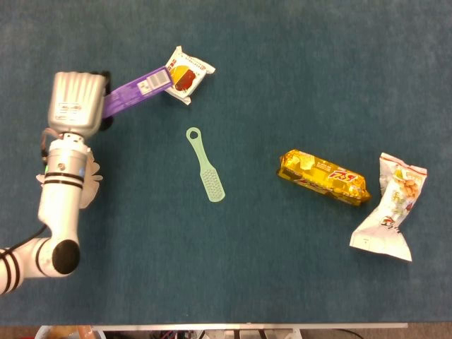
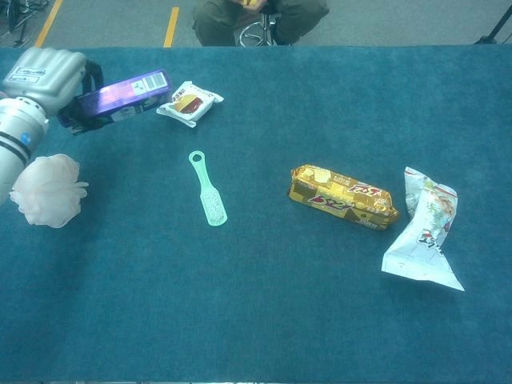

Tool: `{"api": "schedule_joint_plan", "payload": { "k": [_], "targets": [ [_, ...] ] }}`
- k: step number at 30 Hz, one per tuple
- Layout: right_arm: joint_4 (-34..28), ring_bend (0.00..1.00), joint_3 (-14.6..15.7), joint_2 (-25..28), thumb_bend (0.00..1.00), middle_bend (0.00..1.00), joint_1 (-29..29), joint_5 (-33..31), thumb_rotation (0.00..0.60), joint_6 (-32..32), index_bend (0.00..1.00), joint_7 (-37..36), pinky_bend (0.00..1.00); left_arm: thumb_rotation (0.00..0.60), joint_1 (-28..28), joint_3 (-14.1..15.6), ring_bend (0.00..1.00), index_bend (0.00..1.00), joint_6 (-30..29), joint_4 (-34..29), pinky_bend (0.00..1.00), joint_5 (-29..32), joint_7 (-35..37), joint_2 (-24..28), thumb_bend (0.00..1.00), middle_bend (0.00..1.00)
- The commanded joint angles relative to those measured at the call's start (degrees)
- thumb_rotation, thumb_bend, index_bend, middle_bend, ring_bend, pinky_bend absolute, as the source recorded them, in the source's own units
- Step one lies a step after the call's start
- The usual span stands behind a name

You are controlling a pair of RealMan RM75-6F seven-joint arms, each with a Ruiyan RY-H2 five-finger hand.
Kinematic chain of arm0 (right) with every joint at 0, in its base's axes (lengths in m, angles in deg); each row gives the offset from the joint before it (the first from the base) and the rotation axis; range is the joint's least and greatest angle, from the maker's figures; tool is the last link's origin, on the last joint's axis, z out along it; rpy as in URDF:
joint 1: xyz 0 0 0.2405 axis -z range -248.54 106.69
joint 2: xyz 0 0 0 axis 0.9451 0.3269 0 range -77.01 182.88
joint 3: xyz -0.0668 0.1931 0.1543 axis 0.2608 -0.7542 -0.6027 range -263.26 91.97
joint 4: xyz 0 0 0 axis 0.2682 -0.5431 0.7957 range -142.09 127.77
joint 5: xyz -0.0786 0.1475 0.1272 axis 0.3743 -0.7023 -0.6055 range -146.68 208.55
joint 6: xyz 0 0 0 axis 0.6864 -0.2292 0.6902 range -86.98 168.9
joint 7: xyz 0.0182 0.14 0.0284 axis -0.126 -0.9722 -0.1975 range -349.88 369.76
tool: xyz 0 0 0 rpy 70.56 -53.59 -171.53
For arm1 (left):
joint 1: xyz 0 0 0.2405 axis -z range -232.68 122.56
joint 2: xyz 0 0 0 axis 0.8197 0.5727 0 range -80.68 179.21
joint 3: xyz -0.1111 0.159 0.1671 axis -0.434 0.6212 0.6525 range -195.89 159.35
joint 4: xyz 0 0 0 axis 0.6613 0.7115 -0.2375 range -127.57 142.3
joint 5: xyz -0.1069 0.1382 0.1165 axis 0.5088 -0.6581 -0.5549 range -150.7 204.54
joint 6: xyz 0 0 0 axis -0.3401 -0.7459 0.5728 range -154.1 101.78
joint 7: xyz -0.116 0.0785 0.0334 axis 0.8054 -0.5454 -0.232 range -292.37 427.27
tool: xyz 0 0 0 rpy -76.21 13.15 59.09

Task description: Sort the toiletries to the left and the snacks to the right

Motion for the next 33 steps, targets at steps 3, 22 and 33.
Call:
{"api": "schedule_joint_plan", "payload": {
  "k": [3, 22, 33],
  "targets": [
    [0.89, 0.36, 0.25, -0.67, 0.0, 0.42, -0.08, 0.04, 0.6, -0.33, 0.41, -0.58, 0.52, 0.6, -1.36, 1.2, 0.59, 0.59, -0.09, -1.2, 0.72, 0.44, -0.94, 1.41, 0.14, 0.6],
    [2.42, 0.36, 0.68, -1.63, 0.0, 0.43, -0.43, 0.32, 0.6, -1.22, 0.41, -1.46, 0.52, 0.55, -3.7, 2.41, 0.55, 0.39, -1.89, -4.61, 0.75, 2.64, -6.93, 4.89, 0.13, 0.51],
    [3.17, 0.36, 0.63, -2.28, 0.0, 0.43, -0.96, 0.35, 0.6, -1.69, 0.41, -1.8, 0.52, 0.523, -4.16, 0.84, 0.55, 0.33, -5.08, -6.82, 0.76, -0.12, -5.84, 6.26, 0.11, 0.48]
  ]
}}
